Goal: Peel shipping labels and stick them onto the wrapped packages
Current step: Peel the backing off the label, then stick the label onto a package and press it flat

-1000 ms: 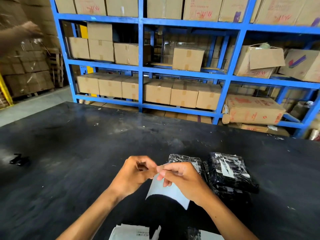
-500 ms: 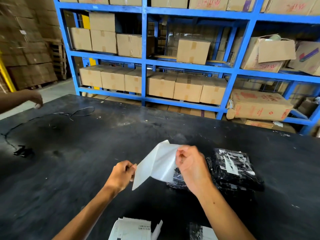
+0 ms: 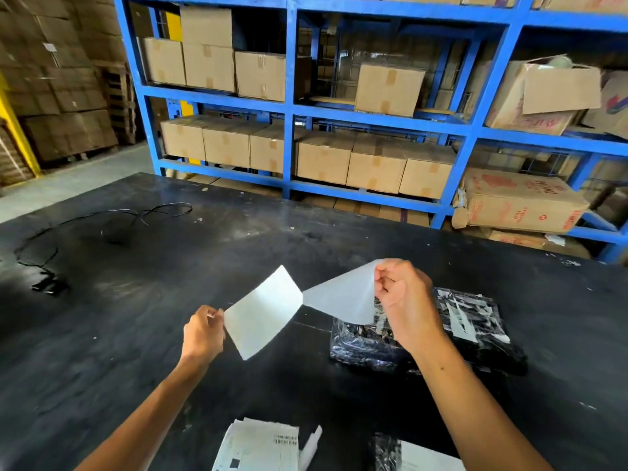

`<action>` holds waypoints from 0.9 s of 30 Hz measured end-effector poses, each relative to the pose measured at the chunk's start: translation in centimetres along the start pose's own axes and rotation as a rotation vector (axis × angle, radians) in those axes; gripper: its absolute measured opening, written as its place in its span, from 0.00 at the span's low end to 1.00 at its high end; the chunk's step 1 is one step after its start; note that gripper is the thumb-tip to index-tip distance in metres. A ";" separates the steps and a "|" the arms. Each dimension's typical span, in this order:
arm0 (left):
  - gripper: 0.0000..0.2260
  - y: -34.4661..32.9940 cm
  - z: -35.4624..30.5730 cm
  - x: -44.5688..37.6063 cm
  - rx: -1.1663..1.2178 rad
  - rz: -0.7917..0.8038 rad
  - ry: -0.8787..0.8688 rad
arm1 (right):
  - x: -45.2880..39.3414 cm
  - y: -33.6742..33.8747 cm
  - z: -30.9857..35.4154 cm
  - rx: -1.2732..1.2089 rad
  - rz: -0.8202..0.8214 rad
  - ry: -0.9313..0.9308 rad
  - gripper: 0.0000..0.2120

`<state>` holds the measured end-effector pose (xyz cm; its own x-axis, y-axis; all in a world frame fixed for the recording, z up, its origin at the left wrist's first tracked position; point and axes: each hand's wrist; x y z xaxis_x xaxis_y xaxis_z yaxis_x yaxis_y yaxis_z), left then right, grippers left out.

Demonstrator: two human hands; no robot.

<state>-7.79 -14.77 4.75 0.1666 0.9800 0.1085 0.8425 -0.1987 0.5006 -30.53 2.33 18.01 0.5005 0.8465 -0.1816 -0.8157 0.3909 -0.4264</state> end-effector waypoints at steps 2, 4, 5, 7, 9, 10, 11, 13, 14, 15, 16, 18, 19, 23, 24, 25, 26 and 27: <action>0.13 -0.1 -0.7 0.2 0.075 -0.008 -0.017 | 0.2 0.2 -0.2 0.125 0.047 -0.020 0.18; 0.13 -0.2 -0.8 -0.3 0.105 -0.022 -0.011 | 0.2 0.6 -0.6 0.129 0.017 -0.040 0.18; 0.11 -0.2 -0.7 -0.6 0.115 -0.025 0.012 | 0.2 0.8 -0.6 0.074 -0.029 -0.048 0.20; 0.10 0.1 0.1 -1.0 0.140 -0.038 0.076 | 0.2 1.5 -0.4 -0.037 -0.088 -0.033 0.21; 0.11 0.4 0.7 -1.4 0.164 -0.026 0.088 | 0.2 1.9 0.0 -0.010 -0.065 0.010 0.18; 0.11 0.3 0.7 -1.4 0.194 -0.005 0.078 | 0.4 2.1 0.1 0.055 -0.042 0.017 0.17; 0.11 0.2 0.5 -1.5 0.237 0.021 0.058 | 0.4 2.2 0.0 0.131 -0.006 0.006 0.16; 0.10 -0.2 -0.2 -1.3 0.319 0.075 0.011 | 0.8 2.3 -0.5 0.288 0.094 -0.051 0.14; 0.09 -0.3 -0.6 -1.0 0.353 0.096 -0.003 | 1.0 2.3 -1.0 0.382 0.155 -0.100 0.14; 0.09 -0.5 -1.2 -0.8 0.393 0.113 -0.015 | 1.2 2.3 -1.5 0.496 0.220 -0.162 0.12; 0.09 -0.7 -1.7 -0.5 0.430 0.127 -0.023 | 1.4 2.4 -2.1 0.623 0.286 -0.238 0.10; 0.09 -0.7 -2.9 0.1 0.489 0.148 -0.051 | 1.9 2.7 -3.5 0.871 0.402 -0.403 0.09; 0.09 -0.8 -3.4 0.4 0.511 0.153 -0.072 | 2.1 2.9 -4.2 0.966 0.457 -0.480 0.09; 0.10 -1.0 -4.9 2.1 0.583 0.177 -0.128 | 3.3 3.4 -7.0 1.140 0.658 -0.713 0.10; 0.10 -1.1 -5.1 2.5 0.589 0.192 -0.143 | 3.7 3.5 -7.8 1.166 0.705 -0.755 0.11; 0.10 -1.2 -5.3 2.9 0.588 0.210 -0.158 | 4.2 3.4 -8.6 1.190 0.751 -0.792 0.12; 0.09 -1.4 -5.4 3.2 0.581 0.225 -0.175 | 4.7 3.3 -9.5 1.213 0.792 -0.823 0.13; 0.09 -1.5 -5.4 3.5 0.572 0.240 -0.193 | 5.2 3.2 -10.5 1.228 0.831 -0.853 0.13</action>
<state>-11.28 -11.12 9.03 0.4280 0.9035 -0.0222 0.9015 -0.4285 -0.0602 -27.53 4.22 6.42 -0.0944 0.7299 0.6770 -0.6884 -0.5392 0.4853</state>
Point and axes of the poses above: each hand's wrist, its own x-axis away from the middle knuckle, its own y-axis out of the back of the hand, z = x × y, and after that the axes turned 8 degrees about z, right-handed
